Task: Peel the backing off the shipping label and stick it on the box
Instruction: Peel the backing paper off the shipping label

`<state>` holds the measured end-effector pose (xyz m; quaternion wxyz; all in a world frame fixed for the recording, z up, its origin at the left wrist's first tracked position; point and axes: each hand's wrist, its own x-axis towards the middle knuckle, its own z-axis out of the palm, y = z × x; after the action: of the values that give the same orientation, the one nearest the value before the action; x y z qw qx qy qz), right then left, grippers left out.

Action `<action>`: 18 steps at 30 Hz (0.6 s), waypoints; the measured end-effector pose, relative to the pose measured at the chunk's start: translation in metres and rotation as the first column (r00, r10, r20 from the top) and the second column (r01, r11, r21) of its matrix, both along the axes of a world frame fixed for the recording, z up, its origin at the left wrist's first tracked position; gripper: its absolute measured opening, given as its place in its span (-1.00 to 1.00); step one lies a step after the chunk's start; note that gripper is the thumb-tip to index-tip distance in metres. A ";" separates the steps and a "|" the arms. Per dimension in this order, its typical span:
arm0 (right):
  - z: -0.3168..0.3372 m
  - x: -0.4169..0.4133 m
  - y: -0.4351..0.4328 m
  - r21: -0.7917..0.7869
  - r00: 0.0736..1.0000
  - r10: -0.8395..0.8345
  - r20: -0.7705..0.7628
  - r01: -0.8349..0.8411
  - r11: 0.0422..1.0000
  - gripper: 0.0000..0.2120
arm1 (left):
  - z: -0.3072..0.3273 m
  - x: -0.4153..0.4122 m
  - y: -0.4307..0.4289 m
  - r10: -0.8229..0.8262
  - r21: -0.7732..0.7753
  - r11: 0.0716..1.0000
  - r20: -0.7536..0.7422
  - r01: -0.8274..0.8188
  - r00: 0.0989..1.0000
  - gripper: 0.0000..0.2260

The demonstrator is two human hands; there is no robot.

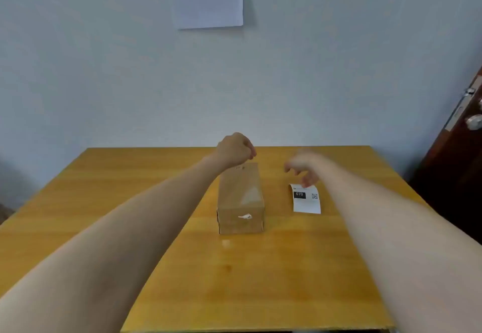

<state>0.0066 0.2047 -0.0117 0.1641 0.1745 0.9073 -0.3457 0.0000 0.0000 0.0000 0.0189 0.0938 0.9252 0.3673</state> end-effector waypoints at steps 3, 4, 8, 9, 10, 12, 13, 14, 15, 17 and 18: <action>-0.014 -0.001 0.006 0.188 0.986 0.014 0.168 -0.046 0.981 -0.44 | -0.012 -0.009 0.008 -0.029 -0.101 0.994 0.009 0.030 1.000 -0.67; -0.019 -0.002 0.009 0.213 0.978 0.012 0.209 -0.057 0.975 -0.41 | -0.015 -0.009 0.010 -0.034 -0.105 0.994 0.029 0.037 0.999 -0.67; -0.038 -0.013 0.015 0.309 0.932 0.046 0.359 -0.165 0.936 -0.39 | -0.024 -0.019 0.013 -0.055 -0.138 0.988 0.052 0.062 0.997 -0.66; -0.044 -0.018 0.017 0.327 0.929 0.070 0.364 -0.197 0.924 -0.39 | -0.027 -0.023 0.012 -0.058 -0.149 0.987 0.058 0.066 0.997 -0.67; -0.049 -0.021 0.019 0.344 0.926 0.098 0.366 -0.232 0.910 -0.40 | -0.028 -0.025 0.012 -0.057 -0.153 0.986 0.060 0.065 0.997 -0.67; -0.061 -0.025 0.022 0.360 0.939 0.084 0.334 -0.210 0.909 -0.40 | -0.030 -0.031 0.011 -0.056 -0.138 0.988 0.060 0.064 0.997 -0.66; -0.069 -0.029 0.024 0.352 0.953 0.054 0.299 -0.163 0.922 -0.37 | -0.030 -0.034 0.011 -0.057 -0.120 0.991 0.056 0.063 0.997 -0.66; -0.074 -0.032 0.026 0.345 0.962 0.034 0.270 -0.130 0.930 -0.34 | -0.029 -0.036 0.010 -0.056 -0.097 0.993 0.052 0.061 0.997 -0.66; -0.080 -0.037 0.027 0.300 0.980 -0.004 0.199 -0.057 0.952 -0.31 | -0.028 -0.038 0.008 -0.048 -0.071 0.996 0.049 0.052 0.998 -0.67; -0.083 -0.047 0.028 0.091 0.988 -0.151 -0.022 0.153 0.984 -0.26 | -0.025 -0.041 0.005 -0.027 -0.017 0.999 0.040 0.028 0.999 -0.68; -0.078 -0.049 0.025 -0.050 0.966 -0.230 -0.119 0.225 0.973 -0.30 | -0.024 -0.043 0.003 -0.020 0.009 1.000 0.036 0.019 0.999 -0.70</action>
<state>-0.0421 0.2300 -0.0895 0.0701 0.2526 0.8832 -0.3888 -0.0432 0.0027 -0.0235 0.0386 0.0963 0.9221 0.3728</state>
